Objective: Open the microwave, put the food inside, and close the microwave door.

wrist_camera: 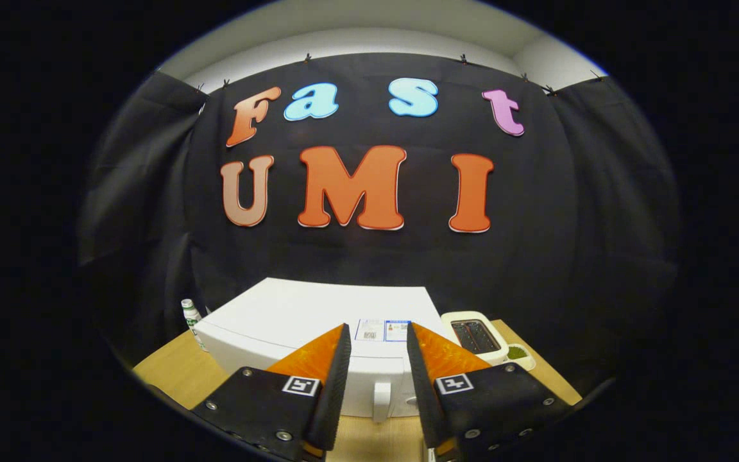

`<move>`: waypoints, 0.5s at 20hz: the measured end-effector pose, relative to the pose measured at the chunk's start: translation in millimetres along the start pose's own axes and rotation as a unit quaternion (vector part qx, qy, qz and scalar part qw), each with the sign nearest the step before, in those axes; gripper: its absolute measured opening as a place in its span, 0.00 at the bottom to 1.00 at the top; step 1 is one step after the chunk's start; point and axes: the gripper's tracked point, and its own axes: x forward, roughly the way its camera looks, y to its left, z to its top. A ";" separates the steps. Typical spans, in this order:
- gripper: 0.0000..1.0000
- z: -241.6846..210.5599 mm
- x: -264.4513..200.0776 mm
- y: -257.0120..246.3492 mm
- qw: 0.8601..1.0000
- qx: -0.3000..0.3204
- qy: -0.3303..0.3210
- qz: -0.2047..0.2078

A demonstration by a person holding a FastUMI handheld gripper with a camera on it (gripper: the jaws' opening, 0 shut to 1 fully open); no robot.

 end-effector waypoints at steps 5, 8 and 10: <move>0.85 112.4 -38.9 -34.3 0.996 -0.027 -0.088 0.000; 0.94 164.0 -62.3 -50.2 0.992 -0.046 -0.116 -0.007; 0.97 194.4 -70.0 -56.1 0.989 -0.062 -0.136 -0.013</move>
